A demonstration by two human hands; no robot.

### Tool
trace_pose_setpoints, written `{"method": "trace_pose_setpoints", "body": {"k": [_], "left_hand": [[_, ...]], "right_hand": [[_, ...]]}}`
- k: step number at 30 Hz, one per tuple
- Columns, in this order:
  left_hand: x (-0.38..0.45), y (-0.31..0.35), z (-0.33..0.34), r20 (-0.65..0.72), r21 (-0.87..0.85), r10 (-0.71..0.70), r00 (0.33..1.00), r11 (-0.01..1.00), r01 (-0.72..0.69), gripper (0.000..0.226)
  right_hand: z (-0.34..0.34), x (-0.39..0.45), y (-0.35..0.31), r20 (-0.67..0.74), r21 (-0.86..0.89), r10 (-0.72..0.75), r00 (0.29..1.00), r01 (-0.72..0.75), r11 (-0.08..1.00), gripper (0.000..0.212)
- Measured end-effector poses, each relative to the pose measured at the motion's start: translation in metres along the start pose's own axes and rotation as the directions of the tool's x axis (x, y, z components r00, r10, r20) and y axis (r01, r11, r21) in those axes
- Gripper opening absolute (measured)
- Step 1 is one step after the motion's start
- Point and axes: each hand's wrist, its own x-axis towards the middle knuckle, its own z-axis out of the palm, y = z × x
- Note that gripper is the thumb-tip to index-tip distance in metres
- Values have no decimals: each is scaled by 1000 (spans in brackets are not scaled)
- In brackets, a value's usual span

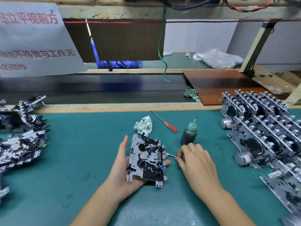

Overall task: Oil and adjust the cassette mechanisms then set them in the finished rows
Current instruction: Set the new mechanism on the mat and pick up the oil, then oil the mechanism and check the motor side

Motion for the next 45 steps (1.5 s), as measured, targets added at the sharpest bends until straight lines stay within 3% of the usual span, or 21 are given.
{"method": "trace_pose_setpoints", "body": {"k": [2, 4, 6, 8, 9, 14, 26, 41, 45], "left_hand": [[0, 1, 1, -14, 7, -3, 1000, 1000, 3, 84], [0, 1, 2, -28, 14, -11, 1000, 1000, 12, 83], [0, 2, 2, -33, 27, -21, 999, 999, 21, 81], [2, 3, 1, -40, 46, -34, 999, 998, 36, 77], [3, 3, 0, -44, 55, -42, 998, 998, 44, 76], [6, 3, -4, -60, 74, -60, 996, 995, 65, 77], [7, 3, 0, -32, 48, -32, 999, 998, 34, 62], [8, 3, 1, -67, 105, -20, 998, 994, 27, 62], [6, 3, 2, -84, 122, -40, 996, 991, 50, 67]], "right_hand": [[-2, 0, 2, -15, 95, -19, 1000, 21, 995, 12], [-6, 0, 9, 15, 414, 37, 999, -40, 909, 12], [-14, -3, 8, 203, 740, -21, 979, -139, 658, 17], [-17, -6, 2, 369, 861, -184, 911, -260, 437, 26], [-18, -7, -2, 414, 871, -255, 874, -299, 390, 33], [-19, -5, -8, 523, 826, -339, 782, -368, 426, 45], [-18, -1, -8, 553, 794, -369, 747, -338, 506, 52], [-25, 15, -3, 664, 717, -452, 596, -335, 611, 64], [-28, 15, -3, 661, 712, -451, 600, -313, 629, 67]]}}
